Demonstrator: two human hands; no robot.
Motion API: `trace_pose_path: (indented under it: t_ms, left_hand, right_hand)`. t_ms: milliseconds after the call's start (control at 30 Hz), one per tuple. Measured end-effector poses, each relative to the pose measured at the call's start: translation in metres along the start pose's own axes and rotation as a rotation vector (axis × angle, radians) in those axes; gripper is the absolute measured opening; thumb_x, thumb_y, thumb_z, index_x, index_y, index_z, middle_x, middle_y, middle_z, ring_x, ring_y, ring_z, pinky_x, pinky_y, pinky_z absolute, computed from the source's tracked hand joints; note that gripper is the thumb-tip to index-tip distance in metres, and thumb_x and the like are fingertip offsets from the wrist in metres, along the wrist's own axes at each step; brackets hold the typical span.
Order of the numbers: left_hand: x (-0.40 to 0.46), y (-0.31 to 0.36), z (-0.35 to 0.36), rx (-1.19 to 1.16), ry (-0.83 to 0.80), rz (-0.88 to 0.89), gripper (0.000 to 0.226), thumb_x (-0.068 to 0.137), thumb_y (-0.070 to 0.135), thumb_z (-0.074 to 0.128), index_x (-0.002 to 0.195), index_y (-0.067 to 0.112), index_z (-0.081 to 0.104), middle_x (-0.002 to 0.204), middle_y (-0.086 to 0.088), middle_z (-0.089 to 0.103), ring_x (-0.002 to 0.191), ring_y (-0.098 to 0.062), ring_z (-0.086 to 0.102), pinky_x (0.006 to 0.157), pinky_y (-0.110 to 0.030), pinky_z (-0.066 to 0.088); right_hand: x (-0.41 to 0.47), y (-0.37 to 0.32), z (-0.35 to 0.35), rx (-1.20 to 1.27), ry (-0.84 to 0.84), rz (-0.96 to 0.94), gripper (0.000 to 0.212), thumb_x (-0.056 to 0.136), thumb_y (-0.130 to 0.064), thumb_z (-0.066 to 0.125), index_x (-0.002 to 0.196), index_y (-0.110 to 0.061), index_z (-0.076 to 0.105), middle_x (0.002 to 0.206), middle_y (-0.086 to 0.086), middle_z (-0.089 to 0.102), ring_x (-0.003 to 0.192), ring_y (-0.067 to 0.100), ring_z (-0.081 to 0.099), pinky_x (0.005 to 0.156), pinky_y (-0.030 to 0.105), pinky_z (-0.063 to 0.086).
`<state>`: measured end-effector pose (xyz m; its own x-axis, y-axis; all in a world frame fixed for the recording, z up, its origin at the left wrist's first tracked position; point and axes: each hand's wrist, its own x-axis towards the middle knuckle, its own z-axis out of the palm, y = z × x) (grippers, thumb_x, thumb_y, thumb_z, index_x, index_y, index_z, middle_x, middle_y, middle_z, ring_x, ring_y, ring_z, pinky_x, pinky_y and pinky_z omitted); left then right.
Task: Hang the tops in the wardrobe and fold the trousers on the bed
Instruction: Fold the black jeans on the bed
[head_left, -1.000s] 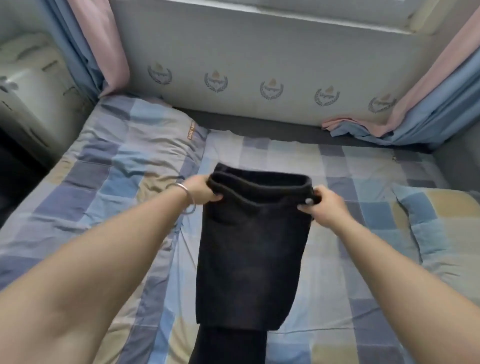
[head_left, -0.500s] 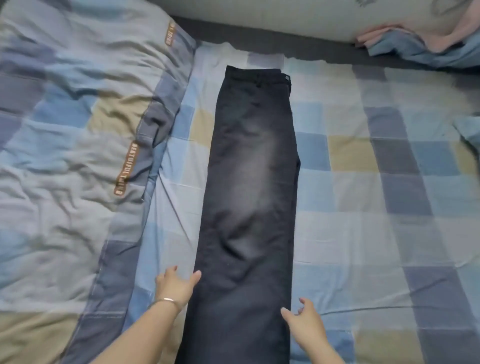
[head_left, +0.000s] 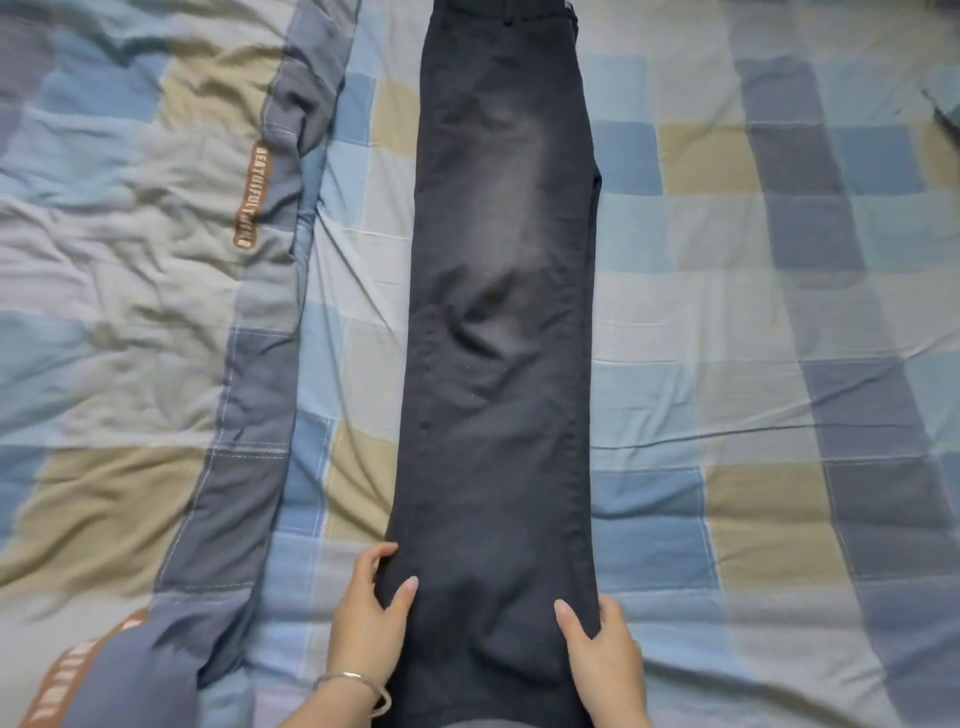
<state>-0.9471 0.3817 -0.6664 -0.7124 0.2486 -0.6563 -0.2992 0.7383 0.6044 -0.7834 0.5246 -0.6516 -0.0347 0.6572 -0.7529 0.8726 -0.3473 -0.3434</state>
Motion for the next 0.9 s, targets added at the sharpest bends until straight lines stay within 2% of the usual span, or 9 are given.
trace_pose_path:
  t_ms: [67,167,333,433,567,633,733,800,900]
  left_hand:
    - [-0.011,-0.007,-0.004,-0.034,0.012,-0.034,0.035,0.078,0.013,0.074,0.081,0.042,0.054,0.098,0.004,0.063,0.096,-0.018,0.06,0.079,-0.025,0.043]
    - [-0.025,-0.022,-0.008,-0.059,0.02,-0.103,0.021,0.082,0.017,0.07,0.089,0.028,0.054,0.096,0.0,0.059,0.091,-0.017,0.056,0.072,-0.023,0.038]
    - [-0.046,-0.039,-0.004,0.019,-0.067,-0.151,0.014,0.086,0.031,0.065,0.093,0.022,0.058,0.089,0.005,0.065,0.091,-0.018,0.061,0.069,-0.021,0.04]
    - [-0.049,-0.047,0.002,0.036,-0.134,-0.143,0.021,0.082,0.031,0.069,0.099,0.027,0.058,0.095,0.008,0.068,0.088,-0.012,0.063,0.07,-0.021,0.046]
    - [-0.052,-0.038,-0.001,0.344,-0.204,-0.063,0.015,0.092,0.032,0.053,0.106,0.031,0.054,0.105,0.005,0.066,0.095,-0.018,0.059,0.078,-0.025,0.045]
    - [-0.053,-0.015,-0.013,0.44,-0.277,-0.115,0.019,0.095,0.028,0.046,0.108,0.021,0.056,0.099,-0.004,0.066,0.077,-0.02,0.062,0.061,-0.021,0.048]
    - [-0.051,0.05,-0.039,0.411,-0.391,-0.14,0.014,0.095,0.015,0.045,0.092,0.009,0.057,0.066,-0.006,0.056,0.032,-0.005,0.051,0.03,-0.013,0.031]
    - [-0.04,0.103,-0.056,0.296,-0.322,-0.042,0.013,0.096,0.016,0.046,0.088,0.012,0.056,0.06,-0.003,0.048,0.025,-0.003,0.042,0.03,-0.014,0.029]
    - [-0.024,0.163,-0.073,0.034,-0.104,0.224,0.012,0.096,0.027,0.048,0.094,0.022,0.059,0.069,0.001,0.054,0.048,-0.01,0.049,0.042,-0.015,0.041]
  right_hand:
    - [-0.007,0.013,-0.006,0.047,-0.089,-0.027,0.018,0.079,-0.038,0.07,0.092,-0.03,0.061,0.091,-0.008,0.067,0.103,0.022,0.062,0.079,0.03,0.046]
    - [-0.01,0.021,-0.01,0.122,-0.117,-0.09,0.013,0.082,-0.031,0.068,0.092,-0.027,0.06,0.089,-0.011,0.064,0.096,0.018,0.062,0.078,0.028,0.044]
    - [-0.023,0.026,-0.012,0.031,0.081,-0.167,0.028,0.084,-0.035,0.064,0.102,-0.023,0.045,0.094,-0.005,0.059,0.086,0.022,0.056,0.072,0.033,0.044]
    - [-0.021,0.043,-0.009,0.052,0.117,-0.095,0.028,0.082,-0.035,0.066,0.095,-0.015,0.052,0.095,0.001,0.059,0.085,0.022,0.055,0.074,0.034,0.044]
    - [-0.018,0.046,-0.016,0.106,-0.145,-0.062,0.012,0.082,-0.029,0.067,0.089,-0.02,0.065,0.089,-0.003,0.066,0.075,0.015,0.058,0.066,0.03,0.046]
    - [-0.022,0.025,-0.032,0.283,-0.342,0.069,0.008,0.085,-0.025,0.064,0.089,-0.019,0.065,0.066,-0.007,0.063,0.051,0.01,0.05,0.052,0.025,0.037]
    - [-0.017,-0.026,-0.063,0.395,-0.341,0.144,0.008,0.088,-0.015,0.06,0.081,-0.013,0.059,0.047,-0.005,0.054,0.029,0.006,0.037,0.049,0.024,0.031]
    - [-0.012,-0.072,-0.086,0.439,-0.279,0.097,0.008,0.09,-0.014,0.059,0.082,-0.012,0.056,0.058,-0.001,0.054,0.038,0.009,0.038,0.05,0.024,0.035]
    - [-0.019,-0.131,-0.123,0.643,-0.213,-0.152,0.01,0.093,-0.02,0.055,0.083,-0.019,0.056,0.077,-0.002,0.056,0.064,0.011,0.051,0.055,0.023,0.041]
